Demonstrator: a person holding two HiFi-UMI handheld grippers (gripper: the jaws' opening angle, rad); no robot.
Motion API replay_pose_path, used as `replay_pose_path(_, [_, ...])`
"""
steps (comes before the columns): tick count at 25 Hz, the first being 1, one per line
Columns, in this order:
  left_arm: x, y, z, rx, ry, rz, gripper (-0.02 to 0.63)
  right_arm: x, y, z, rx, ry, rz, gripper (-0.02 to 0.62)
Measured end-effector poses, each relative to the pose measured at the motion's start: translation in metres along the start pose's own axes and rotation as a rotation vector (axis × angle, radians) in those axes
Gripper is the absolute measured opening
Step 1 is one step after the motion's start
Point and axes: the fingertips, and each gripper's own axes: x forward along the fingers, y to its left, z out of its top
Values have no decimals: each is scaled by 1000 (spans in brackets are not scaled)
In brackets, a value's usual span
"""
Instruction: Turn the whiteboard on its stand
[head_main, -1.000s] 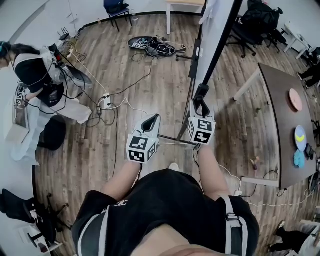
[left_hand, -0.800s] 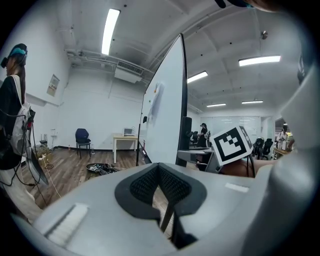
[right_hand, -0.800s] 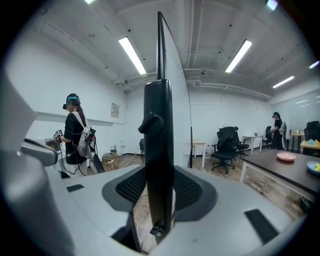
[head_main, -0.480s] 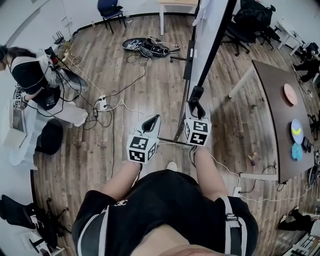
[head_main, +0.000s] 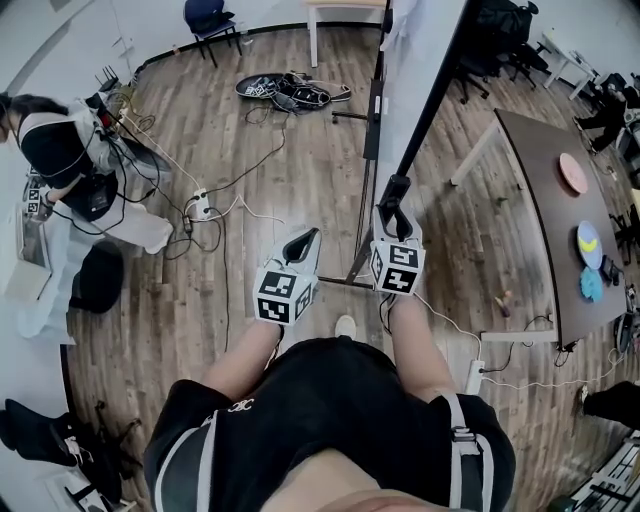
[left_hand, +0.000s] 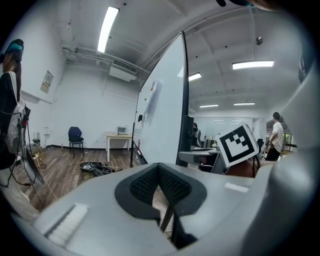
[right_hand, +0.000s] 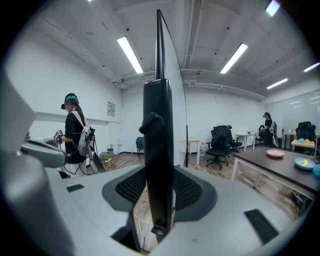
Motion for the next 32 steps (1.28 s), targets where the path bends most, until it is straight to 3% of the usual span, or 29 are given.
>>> replay_pose_path(9, [-32,-4,-18,-8,14,-52,9,-34,7,-11,18,7,-74,170])
replay_pose_path(32, [-55,-37,-46,8,59,-246,9,-134,-60,-36,75,14,-350,166])
